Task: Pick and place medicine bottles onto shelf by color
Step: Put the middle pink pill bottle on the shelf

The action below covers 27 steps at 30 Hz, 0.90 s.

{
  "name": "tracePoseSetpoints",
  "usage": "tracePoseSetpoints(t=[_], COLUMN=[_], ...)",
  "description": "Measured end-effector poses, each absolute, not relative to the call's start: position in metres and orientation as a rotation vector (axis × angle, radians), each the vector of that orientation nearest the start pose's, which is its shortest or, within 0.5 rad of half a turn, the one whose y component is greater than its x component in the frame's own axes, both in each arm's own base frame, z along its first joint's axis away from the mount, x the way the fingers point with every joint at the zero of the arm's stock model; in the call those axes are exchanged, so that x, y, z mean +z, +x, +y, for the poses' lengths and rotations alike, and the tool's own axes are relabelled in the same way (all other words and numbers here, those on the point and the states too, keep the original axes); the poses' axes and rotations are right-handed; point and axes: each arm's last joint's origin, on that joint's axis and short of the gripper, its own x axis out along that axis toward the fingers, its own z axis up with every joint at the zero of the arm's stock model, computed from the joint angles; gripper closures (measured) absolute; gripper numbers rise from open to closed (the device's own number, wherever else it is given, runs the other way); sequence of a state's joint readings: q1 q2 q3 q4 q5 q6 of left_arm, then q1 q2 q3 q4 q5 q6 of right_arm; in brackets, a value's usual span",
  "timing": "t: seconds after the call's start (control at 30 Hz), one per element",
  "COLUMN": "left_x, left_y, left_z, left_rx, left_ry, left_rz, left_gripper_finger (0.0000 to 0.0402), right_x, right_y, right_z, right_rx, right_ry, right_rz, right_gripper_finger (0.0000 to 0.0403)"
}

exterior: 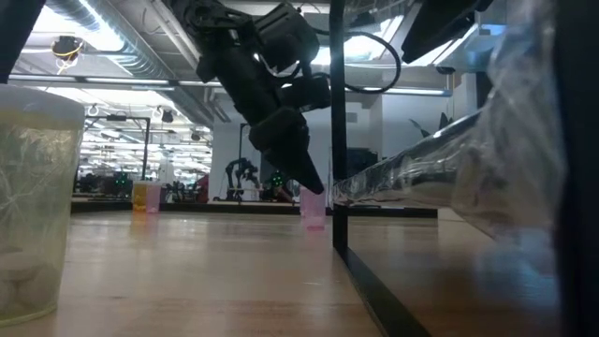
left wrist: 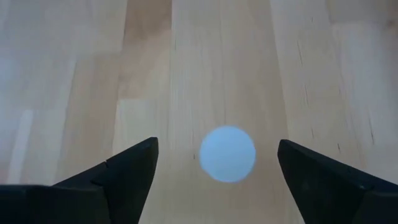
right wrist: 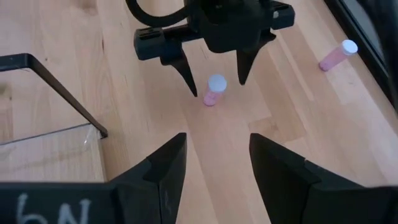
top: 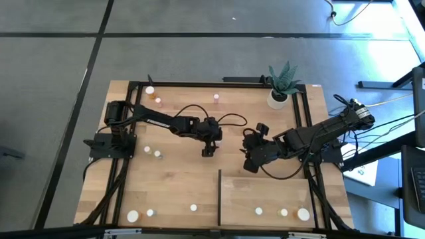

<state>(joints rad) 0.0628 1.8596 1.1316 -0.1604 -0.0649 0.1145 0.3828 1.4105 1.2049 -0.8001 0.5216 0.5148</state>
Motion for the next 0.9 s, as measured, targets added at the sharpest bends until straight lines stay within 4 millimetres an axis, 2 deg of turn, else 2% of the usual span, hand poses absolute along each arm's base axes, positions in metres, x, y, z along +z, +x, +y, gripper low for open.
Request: tracePoseSetpoints(t=[0.23, 0.9], left_x=[0.1633, 0.1632], left_y=[0.3780, 0.3779], left_z=[0.0256, 0.0256], left_rx=[0.068, 0.067], left_ry=[0.107, 0.107], left_rz=[0.896, 0.897], left_gripper_finger=[0.0120, 0.0266], right_x=[0.2944, 0.2946], right_y=[0.2649, 0.2651], right_z=[0.0911, 0.0912], right_rx=[-0.350, -0.349], right_ry=[0.040, 0.041], right_rz=[0.835, 0.833], right_gripper_finger=[0.0225, 0.0225])
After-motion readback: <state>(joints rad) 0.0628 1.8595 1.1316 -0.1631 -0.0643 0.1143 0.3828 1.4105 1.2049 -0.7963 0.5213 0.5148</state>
